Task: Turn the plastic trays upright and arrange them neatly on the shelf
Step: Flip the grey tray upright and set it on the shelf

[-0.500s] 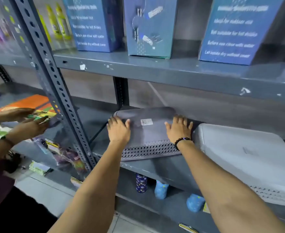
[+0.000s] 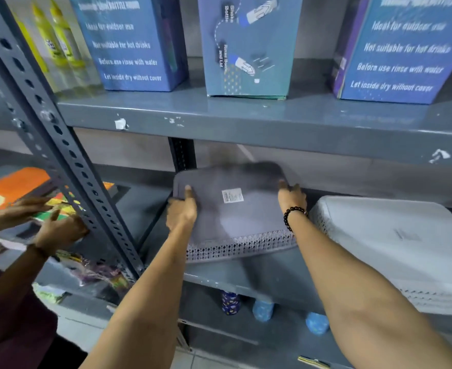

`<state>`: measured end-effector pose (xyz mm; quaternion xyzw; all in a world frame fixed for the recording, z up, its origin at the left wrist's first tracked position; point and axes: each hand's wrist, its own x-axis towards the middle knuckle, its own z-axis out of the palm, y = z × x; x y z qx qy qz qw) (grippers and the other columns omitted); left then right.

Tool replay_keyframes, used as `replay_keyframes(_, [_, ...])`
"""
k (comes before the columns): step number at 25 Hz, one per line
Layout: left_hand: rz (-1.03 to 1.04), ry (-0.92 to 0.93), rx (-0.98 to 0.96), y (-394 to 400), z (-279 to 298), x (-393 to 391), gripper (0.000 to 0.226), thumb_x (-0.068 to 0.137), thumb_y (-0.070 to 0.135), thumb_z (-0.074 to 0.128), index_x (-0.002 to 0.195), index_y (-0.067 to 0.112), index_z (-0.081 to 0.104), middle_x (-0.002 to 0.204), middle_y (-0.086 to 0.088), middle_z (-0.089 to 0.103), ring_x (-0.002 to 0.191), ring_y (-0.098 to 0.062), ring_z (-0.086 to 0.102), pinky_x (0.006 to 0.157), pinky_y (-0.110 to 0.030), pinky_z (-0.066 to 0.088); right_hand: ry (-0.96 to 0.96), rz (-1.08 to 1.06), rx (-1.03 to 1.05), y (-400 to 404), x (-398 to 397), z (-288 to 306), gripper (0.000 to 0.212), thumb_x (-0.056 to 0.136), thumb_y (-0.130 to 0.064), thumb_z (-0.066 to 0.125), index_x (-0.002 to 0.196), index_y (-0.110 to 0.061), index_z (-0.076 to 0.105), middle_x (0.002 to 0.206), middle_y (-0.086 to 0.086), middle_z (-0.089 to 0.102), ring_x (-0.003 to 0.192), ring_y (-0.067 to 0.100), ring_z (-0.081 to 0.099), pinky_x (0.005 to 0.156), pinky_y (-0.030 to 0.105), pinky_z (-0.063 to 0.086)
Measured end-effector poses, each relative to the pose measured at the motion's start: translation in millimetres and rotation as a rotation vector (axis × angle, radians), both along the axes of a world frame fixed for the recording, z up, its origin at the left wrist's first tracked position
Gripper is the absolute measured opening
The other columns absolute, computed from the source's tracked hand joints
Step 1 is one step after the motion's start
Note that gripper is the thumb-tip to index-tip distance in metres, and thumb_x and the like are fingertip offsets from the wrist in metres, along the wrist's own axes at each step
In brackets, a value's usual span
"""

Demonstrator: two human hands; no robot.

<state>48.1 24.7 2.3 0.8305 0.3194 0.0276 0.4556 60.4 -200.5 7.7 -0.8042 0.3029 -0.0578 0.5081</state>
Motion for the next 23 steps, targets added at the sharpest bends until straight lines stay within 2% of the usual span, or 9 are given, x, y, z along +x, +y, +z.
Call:
replay_keyframes(4, [-0.080,-0.541,-0.572,26.9,12.9,0.0,0.059,0.096,0.050,0.032,0.144,0.014,0.034,0.148,-0.007,0.043,0.135,-0.025,0.041,0.112,-0.034,0.032,-0.530,-0.388,0.686,-8.3,-20.1,10.4,0.041,0.090,-0.044,0.046,0.115,-0.016,0.063,0.102,0.006,0.061,0.099,0.022,0.054,0.082,0.032,0.042])
replay_keyframes(6, [-0.094,-0.567,-0.852,37.7,8.2,-7.9,0.069,0.092,0.059,0.030,0.147,0.017,0.031,0.152,-0.002,0.037,0.140,-0.019,0.036,0.119,-0.037,0.027,-0.537,-0.431,0.731,-17.0,-35.9,-1.0,0.037,0.082,-0.058,0.048,0.086,-0.024,0.063,0.081,0.001,0.060,0.089,0.022,0.055,0.081,0.032,0.042])
replay_keyframes(7, [-0.107,-0.526,-0.912,41.5,4.0,-16.0,0.070,0.093,0.060,0.026,0.146,0.015,0.034,0.150,-0.004,0.042,0.138,-0.020,0.039,0.118,-0.038,0.028,-0.521,-0.427,0.756,-18.8,-46.1,-8.4,0.038,0.078,-0.062,0.050,0.083,-0.026,0.061,0.085,0.001,0.062,0.092,0.023,0.058,0.087,0.033,0.044])
replay_keyframes(10, [-0.217,-0.357,-0.960,59.0,-9.5,-34.7,0.063,0.096,0.055,0.023,0.121,0.009,0.060,0.110,-0.007,0.072,0.105,-0.023,0.065,0.099,-0.038,0.047,-0.403,-0.339,0.798,-26.5,-72.2,-32.9,0.075,0.059,-0.070,0.062,0.119,-0.024,0.062,0.129,0.001,0.059,0.125,0.023,0.052,0.110,0.043,0.037])
replay_keyframes(12, [-0.289,-0.242,-0.978,69.7,-18.0,-41.0,0.050,0.099,0.045,0.029,0.095,0.012,0.066,0.096,-0.005,0.075,0.089,-0.025,0.066,0.079,-0.034,0.052,-0.323,-0.238,0.784,-29.3,-86.0,-36.9,0.079,0.071,-0.061,0.058,0.139,-0.022,0.047,0.139,-0.005,0.048,0.129,0.020,0.047,0.107,0.044,0.039])
replay_keyframes(15, [-0.230,-0.146,-0.845,73.1,-26.3,-36.4,0.042,0.102,0.030,0.032,0.087,0.007,0.064,0.102,-0.007,0.064,0.089,-0.027,0.061,0.076,-0.034,0.051,-0.161,-0.207,0.634,-22.7,-100.6,-37.7,0.054,0.092,-0.035,0.046,0.136,-0.004,0.047,0.134,0.007,0.054,0.126,0.030,0.051,0.105,0.049,0.041])
replay_keyframes(17, [-0.202,-0.085,-0.731,74.2,-33.2,-31.0,0.039,0.101,0.027,0.036,0.102,0.003,0.066,0.108,-0.016,0.065,0.099,-0.027,0.060,0.090,-0.040,0.051,-0.060,-0.232,0.490,-19.6,-105.8,-43.3,0.055,0.089,-0.029,0.047,0.129,0.010,0.045,0.138,0.024,0.050,0.127,0.042,0.048,0.106,0.057,0.038])
replay_keyframes(19, [-0.210,-0.049,-0.626,77.2,-40.3,-26.5,0.034,0.099,0.025,0.038,0.097,0.009,0.068,0.116,-0.019,0.065,0.096,-0.028,0.061,0.095,-0.043,0.051,-0.030,-0.225,0.447,-17.9,-109.1,-47.6,0.058,0.086,-0.031,0.047,0.130,0.007,0.045,0.135,0.030,0.048,0.123,0.046,0.049,0.104,0.060,0.038])
replay_keyframes(23, [-0.163,-0.061,-0.623,69.4,-37.7,-34.1,0.034,0.097,0.017,0.038,0.071,0.018,0.061,0.083,-0.008,0.066,0.069,-0.023,0.059,0.065,-0.030,0.048,-0.015,-0.211,0.385,-15.9,-110.7,-47.6,0.052,0.093,-0.033,0.044,0.128,0.005,0.049,0.130,0.029,0.055,0.117,0.041,0.057,0.103,0.052,0.043])
